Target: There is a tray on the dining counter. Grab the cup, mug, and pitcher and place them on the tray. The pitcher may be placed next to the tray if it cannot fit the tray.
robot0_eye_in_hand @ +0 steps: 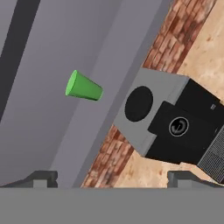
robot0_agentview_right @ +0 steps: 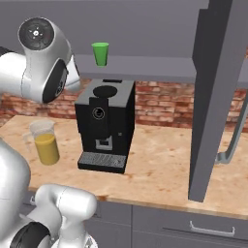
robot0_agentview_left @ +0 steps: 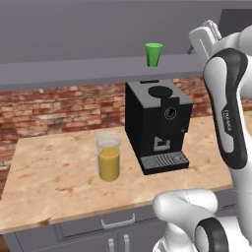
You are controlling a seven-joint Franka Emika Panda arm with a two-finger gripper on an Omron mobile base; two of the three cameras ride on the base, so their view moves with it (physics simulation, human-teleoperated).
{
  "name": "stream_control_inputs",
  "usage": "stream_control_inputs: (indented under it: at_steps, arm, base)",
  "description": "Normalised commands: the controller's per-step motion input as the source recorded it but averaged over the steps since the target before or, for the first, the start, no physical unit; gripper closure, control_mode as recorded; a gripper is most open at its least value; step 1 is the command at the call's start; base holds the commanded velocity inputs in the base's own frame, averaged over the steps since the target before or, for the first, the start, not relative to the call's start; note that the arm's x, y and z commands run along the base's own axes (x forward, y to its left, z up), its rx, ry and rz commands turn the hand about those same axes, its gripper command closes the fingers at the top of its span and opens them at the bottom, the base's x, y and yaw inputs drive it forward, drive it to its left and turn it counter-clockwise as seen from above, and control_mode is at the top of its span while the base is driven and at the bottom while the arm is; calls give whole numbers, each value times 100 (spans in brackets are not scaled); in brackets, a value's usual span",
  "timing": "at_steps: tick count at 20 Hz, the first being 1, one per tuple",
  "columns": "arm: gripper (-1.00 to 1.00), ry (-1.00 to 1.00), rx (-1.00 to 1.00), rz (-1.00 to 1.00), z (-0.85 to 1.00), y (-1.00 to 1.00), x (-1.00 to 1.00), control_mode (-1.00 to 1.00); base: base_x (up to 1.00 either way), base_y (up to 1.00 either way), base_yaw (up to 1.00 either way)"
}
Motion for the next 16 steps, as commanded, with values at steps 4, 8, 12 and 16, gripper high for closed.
stream_control_inputs:
  at_steps: [4,8,12,16]
  arm:
    - [-100,0,10,5,-14,-15,29,-100]
    - [-100,-2,15,1,-30,-20,34,-100]
    - [-100,-3,11,0,-13,-9,56,-100]
    - [-100,-2,7,1,0,-1,64,-100]
  base:
    - [0,0,0]
    - [0,0,0]
    - [0,0,0]
    - [0,0,0]
